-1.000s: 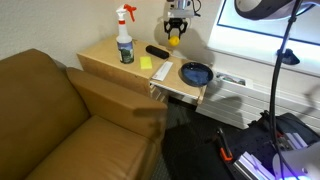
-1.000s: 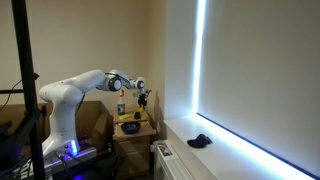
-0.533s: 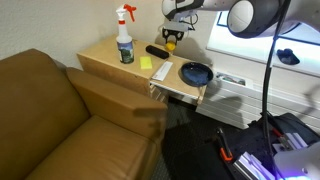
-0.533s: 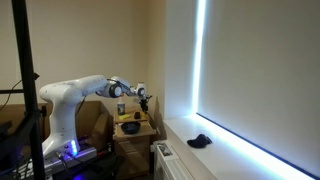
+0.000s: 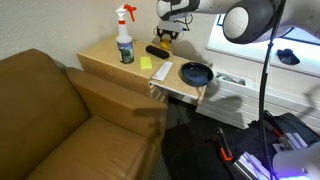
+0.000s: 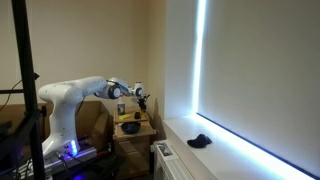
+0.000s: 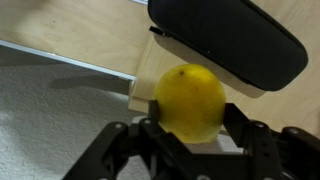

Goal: Move the lemon from the windowsill to the nightstand

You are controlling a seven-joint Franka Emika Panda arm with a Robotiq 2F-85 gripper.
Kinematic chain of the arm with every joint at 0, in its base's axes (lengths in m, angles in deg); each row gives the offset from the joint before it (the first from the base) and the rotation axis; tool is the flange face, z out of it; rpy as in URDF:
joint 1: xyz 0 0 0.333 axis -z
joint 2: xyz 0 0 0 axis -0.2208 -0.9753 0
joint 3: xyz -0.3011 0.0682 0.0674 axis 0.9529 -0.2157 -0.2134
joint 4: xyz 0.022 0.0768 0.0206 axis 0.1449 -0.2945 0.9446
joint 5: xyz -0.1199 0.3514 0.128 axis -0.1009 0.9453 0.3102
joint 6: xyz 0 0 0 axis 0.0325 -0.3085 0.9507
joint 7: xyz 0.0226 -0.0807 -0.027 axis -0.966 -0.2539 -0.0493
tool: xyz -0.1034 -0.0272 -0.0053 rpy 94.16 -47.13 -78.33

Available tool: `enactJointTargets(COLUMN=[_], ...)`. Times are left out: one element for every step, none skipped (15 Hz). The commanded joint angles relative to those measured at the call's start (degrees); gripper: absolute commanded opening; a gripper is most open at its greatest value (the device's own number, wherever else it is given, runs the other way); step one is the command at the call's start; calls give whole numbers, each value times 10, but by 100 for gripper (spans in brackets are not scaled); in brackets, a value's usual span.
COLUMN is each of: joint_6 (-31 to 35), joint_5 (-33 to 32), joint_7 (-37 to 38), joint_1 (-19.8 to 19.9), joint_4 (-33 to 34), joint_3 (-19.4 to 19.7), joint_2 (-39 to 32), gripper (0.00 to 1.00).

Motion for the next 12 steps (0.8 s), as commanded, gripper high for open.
enactJointTargets(joint_6=[5,6,8,3,0,0,0,0,0,7,22,27], joint_5=[-8,-11,-17,-20,-8,-10,-11,-12,-8,-6,-1,1], joint_7=[-1,0,2,5,0,0,0,0,-4,3,-2,5], joint_1=[-7,-9,-12,-13,-7,-8,-9,-9,-5,0,5,7], joint_4=[20,20,21,20,0,0,0,0,-1,0,3,6], joint_3=[8,11,17,20,7,11,12,13,10,12,6,7], joint_2=[-14,-15,-16,-16,-2,-3,-4,-5,-6,-15,-26,-32], gripper=[42,42,42,42,67,67,67,67,42,42,42,42])
